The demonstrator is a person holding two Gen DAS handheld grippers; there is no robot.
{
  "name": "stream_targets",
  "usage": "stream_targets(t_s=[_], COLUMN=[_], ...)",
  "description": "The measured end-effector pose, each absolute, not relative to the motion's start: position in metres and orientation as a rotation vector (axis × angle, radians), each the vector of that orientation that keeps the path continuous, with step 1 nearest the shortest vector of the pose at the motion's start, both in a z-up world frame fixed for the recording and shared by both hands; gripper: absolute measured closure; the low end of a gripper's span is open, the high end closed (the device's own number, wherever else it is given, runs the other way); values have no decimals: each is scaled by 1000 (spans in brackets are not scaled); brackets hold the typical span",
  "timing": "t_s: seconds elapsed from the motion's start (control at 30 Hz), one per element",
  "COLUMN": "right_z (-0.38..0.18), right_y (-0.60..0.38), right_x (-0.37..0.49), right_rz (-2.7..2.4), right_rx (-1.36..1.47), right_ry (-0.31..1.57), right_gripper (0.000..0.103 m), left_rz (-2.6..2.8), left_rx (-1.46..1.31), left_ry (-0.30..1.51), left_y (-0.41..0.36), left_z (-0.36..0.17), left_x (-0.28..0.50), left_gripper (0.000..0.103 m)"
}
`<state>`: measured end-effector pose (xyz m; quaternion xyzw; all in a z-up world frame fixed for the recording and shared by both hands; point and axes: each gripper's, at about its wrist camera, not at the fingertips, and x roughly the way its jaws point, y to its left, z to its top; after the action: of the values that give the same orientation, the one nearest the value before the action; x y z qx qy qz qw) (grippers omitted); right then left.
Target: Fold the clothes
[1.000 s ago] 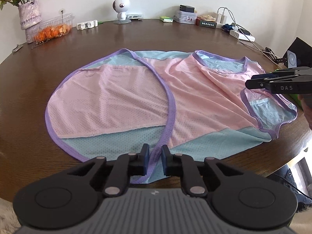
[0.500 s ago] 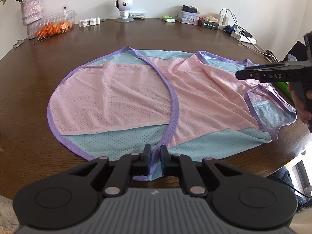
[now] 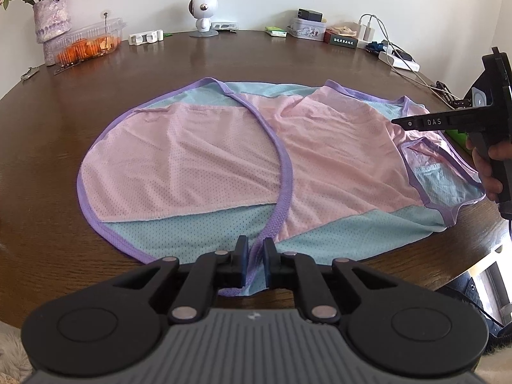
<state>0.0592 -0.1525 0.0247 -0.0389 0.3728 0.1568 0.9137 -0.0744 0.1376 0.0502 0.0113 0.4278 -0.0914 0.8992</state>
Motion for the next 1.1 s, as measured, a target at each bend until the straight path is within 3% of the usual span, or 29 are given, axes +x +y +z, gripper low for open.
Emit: stream_targets(t_s=[0.03, 0.07, 0.1, 0.13, 0.23, 0.3, 0.4, 0.5, 0.57, 0.6, 0.73, 0.8, 0.87, 1.1], right_z=[26, 28, 29, 28, 22, 20, 18, 23, 27, 28, 17, 12, 13, 38], right_y=[-153, -151, -150, -146, -139, -140, -152, -176, -190, -195, -196, -198, -201, -204], right_x=[58, 58, 58, 58, 59, 57, 56, 44, 33, 27, 26, 32, 33, -4], right_rz=[334, 345, 357, 366, 384, 385, 311, 329, 355, 365, 364, 350, 352, 418], right_rx=[-77, -69, -61, -73, -105, -108, -125, -104, -105, -120, -150, -113, -79, -199], right_ry=[766, 756, 745, 750, 772, 775, 770, 758, 733, 720, 717, 728, 723, 719], right_gripper=[83, 61, 54, 55, 97, 100, 100, 91, 61, 60, 66, 77, 101, 101], left_rz=[-189, -187, -185, -182, -178, -180, -183, -181, -177, -175, -175, -171, -166, -157], left_rx=[26, 25, 22, 18, 21, 20, 18, 17, 19, 21, 30, 39, 44, 38], left_ry=[886, 885, 884, 884, 883, 882, 880, 884, 883, 883, 888, 890, 891, 896], left_y=[137, 137, 137, 137, 136, 136, 137, 138, 139, 139, 137, 136, 135, 134], left_z=[50, 50, 50, 50, 50, 50, 50, 51, 51, 51, 51, 51, 51, 51], left_x=[-74, -75, -76, -76, -76, -77, -77, -77, -77, -77, -76, -76, -75, -75], left_gripper=[93, 93, 92, 92, 92, 92, 92, 90, 79, 76, 75, 75, 75, 75])
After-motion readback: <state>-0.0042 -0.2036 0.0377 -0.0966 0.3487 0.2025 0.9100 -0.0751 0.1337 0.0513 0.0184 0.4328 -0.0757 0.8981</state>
